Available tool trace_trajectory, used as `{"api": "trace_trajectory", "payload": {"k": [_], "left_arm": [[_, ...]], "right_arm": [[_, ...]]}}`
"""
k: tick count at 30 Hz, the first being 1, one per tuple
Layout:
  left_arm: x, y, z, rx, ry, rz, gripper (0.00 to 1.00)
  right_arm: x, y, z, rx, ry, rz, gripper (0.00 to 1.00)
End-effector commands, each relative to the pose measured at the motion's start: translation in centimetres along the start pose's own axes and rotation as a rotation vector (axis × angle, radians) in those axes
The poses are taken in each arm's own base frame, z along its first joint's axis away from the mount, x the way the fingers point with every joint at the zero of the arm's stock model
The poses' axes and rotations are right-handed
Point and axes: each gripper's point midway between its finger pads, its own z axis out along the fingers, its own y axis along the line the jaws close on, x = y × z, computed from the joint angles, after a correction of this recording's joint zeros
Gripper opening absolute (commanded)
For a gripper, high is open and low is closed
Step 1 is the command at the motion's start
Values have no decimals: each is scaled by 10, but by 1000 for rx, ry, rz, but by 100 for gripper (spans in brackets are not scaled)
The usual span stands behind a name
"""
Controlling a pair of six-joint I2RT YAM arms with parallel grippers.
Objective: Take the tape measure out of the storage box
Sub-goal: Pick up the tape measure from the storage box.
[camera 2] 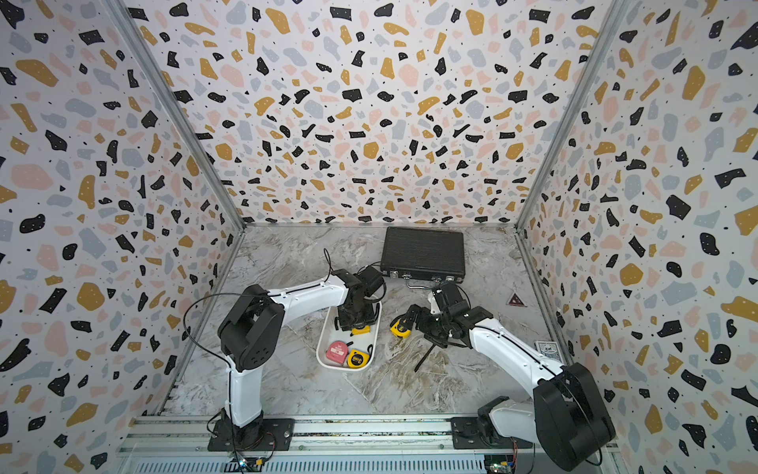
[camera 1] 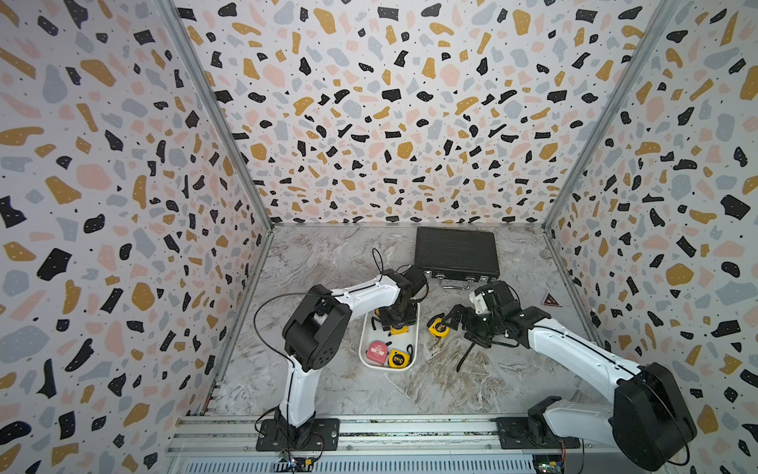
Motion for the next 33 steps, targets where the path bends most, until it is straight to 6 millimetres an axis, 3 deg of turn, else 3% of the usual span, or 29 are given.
{"api": "trace_trajectory", "payload": {"k": [1, 8, 18, 27, 33], "left_arm": [[-1, 1, -42, 52, -61, -24, 15], [6, -1, -96, 181, -118, -95, 5], [16, -20, -177, 463, -204, -266, 0], [18, -55, -211, 686, -175, -380, 0], [23, -78, -215, 746, -119, -386, 0]], "right_arm": [[-8, 19, -14, -51, -35, -41, 99], [-5, 26, -22, -89, -54, -63, 99], [1, 73, -47, -238, -189, -217, 99], [3, 110, -73, -403, -344, -307, 98], [1, 123, -86, -457, -395, -350, 98]]}}
